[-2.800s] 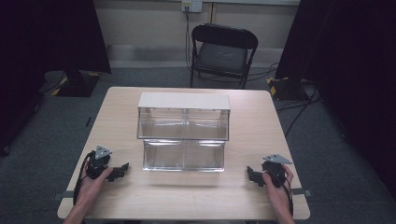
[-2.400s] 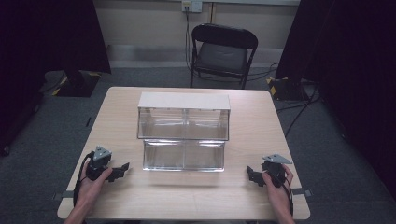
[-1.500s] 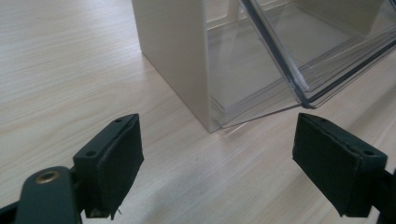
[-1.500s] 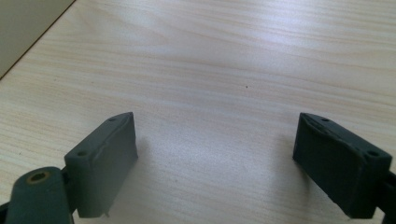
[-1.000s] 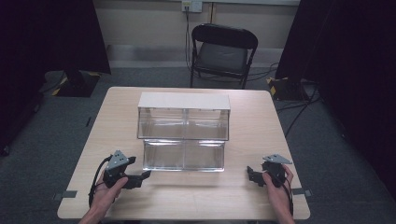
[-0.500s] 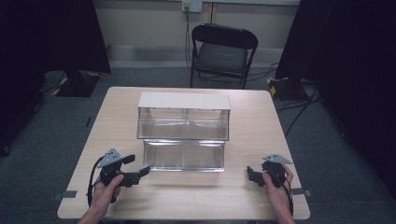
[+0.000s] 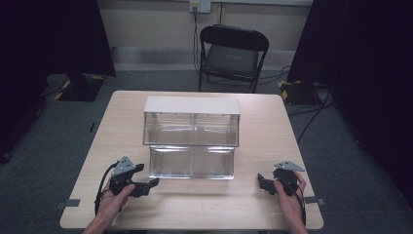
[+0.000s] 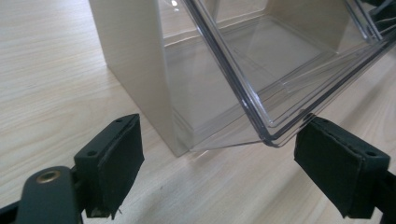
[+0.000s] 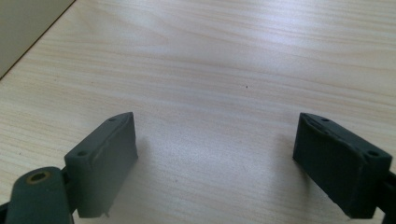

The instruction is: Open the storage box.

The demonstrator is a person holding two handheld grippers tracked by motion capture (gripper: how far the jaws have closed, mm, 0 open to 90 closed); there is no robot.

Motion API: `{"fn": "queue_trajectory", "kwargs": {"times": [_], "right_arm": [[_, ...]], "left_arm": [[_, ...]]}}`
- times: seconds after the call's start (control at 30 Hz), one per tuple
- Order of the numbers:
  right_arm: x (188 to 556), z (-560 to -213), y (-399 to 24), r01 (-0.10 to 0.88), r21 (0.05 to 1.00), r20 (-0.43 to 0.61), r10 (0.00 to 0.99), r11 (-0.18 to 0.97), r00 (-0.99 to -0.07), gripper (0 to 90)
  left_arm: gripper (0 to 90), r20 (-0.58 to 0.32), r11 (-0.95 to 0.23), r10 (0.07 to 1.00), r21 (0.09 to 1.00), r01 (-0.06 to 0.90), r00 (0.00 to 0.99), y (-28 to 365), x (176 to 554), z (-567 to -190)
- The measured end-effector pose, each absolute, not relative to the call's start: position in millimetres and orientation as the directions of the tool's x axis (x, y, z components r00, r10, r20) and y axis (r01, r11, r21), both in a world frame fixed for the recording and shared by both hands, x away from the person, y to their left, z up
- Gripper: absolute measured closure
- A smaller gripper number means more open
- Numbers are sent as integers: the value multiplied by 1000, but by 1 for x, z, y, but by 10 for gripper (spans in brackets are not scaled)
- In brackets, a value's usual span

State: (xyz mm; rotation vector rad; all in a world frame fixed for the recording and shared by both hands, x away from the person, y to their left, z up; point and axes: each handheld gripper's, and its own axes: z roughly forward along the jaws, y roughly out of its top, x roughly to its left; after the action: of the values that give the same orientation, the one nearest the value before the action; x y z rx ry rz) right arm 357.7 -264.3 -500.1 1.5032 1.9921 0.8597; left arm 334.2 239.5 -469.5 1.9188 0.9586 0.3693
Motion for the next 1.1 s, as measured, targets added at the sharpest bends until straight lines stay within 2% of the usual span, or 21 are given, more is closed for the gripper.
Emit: {"fn": "queue_trajectory", "kwargs": {"times": [0.5,0.73,0.87,1.1], "right_arm": [[358,-500,-264,650,735,-15,963,192,-268,127],[358,-500,-264,650,735,-15,963,192,-268,127],[358,-500,-264,650,735,-15,963,192,-268,127],[358,-500,-264,650,735,-15,963,192,-268,127]], "left_arm": [[188,-119,-274,732,850,449,671,237,332,-469],[153,-151,-240,730,857,456,667,239,333,-467],[165,-117,-279,729,848,450,674,236,332,-468],[168,-110,-276,745,846,456,657,235,332,-469]]}}
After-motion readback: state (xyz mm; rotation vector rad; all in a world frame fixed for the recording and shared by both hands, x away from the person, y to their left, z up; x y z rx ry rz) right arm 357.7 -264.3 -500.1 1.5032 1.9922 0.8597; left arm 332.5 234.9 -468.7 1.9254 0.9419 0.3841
